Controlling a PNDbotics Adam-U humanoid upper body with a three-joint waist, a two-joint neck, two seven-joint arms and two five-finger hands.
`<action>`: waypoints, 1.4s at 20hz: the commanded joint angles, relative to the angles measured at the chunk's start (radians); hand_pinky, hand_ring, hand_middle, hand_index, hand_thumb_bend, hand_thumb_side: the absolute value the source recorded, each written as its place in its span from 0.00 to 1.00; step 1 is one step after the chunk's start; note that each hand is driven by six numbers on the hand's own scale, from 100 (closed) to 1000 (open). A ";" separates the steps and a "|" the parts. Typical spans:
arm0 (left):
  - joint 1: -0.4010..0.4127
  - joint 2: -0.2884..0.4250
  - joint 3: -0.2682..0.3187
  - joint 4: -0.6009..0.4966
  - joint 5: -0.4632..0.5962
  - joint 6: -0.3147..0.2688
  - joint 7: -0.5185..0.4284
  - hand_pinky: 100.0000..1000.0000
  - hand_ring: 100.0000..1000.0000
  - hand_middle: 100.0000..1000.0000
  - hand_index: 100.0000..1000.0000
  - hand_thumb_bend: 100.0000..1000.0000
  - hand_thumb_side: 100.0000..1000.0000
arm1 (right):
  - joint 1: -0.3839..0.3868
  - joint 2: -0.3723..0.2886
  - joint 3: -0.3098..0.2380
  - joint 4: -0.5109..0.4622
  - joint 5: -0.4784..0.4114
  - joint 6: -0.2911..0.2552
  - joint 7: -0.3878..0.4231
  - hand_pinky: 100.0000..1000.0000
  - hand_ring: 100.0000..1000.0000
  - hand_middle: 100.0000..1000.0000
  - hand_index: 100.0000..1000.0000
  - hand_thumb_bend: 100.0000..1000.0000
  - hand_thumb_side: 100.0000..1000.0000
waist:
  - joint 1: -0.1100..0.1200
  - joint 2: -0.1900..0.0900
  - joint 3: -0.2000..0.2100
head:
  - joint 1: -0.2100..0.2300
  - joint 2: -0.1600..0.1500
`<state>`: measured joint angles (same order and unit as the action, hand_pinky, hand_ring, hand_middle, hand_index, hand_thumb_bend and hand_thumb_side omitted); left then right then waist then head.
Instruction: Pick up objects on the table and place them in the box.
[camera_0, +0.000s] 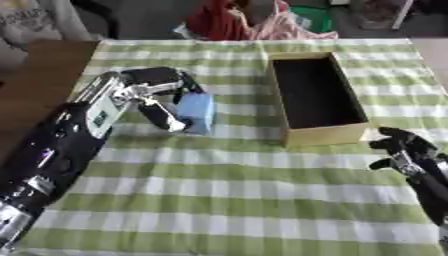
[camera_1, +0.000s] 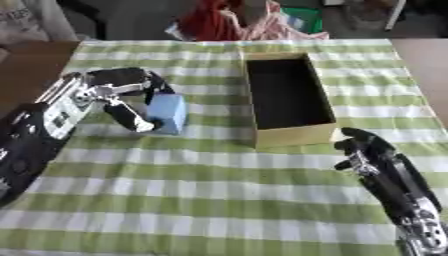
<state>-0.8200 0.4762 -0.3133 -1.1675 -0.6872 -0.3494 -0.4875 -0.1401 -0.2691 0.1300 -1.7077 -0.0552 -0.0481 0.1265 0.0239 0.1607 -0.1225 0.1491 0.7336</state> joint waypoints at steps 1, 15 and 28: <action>-0.038 0.038 0.018 -0.047 0.036 0.014 0.001 0.64 0.45 0.42 0.79 0.00 0.17 | -0.007 -0.013 -0.001 -0.012 -0.003 -0.001 0.001 0.53 0.79 0.58 0.82 0.00 0.55 | 0.001 -0.016 -0.001 | 0.003 0.000; -0.186 -0.082 0.044 -0.006 0.025 0.013 0.089 0.65 0.46 0.42 0.78 0.00 0.15 | -0.026 -0.010 0.020 -0.014 -0.010 0.001 0.021 0.53 0.79 0.58 0.82 0.00 0.55 | -0.004 -0.007 -0.041 | 0.027 -0.022; -0.219 -0.250 0.061 0.104 0.041 -0.116 0.141 0.68 0.51 0.47 0.80 0.00 0.16 | -0.065 0.005 0.046 -0.017 -0.020 0.005 0.051 0.53 0.79 0.58 0.82 0.00 0.55 | 0.005 0.013 -0.111 | 0.044 -0.060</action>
<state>-1.0121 0.2291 -0.2644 -1.0619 -0.6496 -0.4473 -0.3555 -0.1926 -0.2585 0.1753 -1.7079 -0.0665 -0.0414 0.1722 0.0323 0.1869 -0.2336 0.1895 0.6862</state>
